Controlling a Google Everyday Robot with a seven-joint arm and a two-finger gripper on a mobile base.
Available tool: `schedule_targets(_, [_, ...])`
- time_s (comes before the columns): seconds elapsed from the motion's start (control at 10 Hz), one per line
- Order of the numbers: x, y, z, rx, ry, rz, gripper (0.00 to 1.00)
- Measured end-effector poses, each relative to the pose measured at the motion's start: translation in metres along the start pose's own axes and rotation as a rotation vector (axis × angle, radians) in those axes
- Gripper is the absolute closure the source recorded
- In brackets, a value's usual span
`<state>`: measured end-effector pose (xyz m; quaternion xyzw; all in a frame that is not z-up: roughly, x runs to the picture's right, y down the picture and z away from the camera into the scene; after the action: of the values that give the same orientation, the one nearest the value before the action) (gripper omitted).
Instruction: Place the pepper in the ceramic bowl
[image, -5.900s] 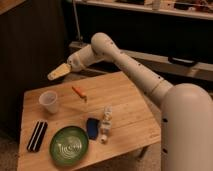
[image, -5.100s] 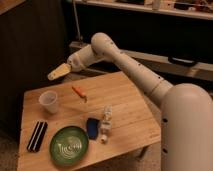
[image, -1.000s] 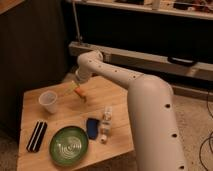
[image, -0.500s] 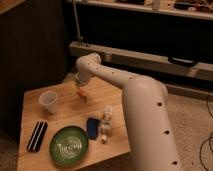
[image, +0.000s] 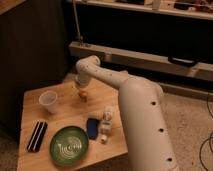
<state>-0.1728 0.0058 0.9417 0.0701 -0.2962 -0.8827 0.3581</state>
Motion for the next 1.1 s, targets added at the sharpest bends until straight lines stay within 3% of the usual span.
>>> schedule_targets(0.4, [-0.009, 0.022, 0.007, -0.062, 0.004, 0.141, 0.20])
schedule_targets(0.6, [-0.011, 0.032, 0.015, -0.057, 0.003, 0.165, 0.20])
schedule_targets(1.1, [-0.009, 0.023, 0.031, -0.032, -0.019, 0.148, 0.20])
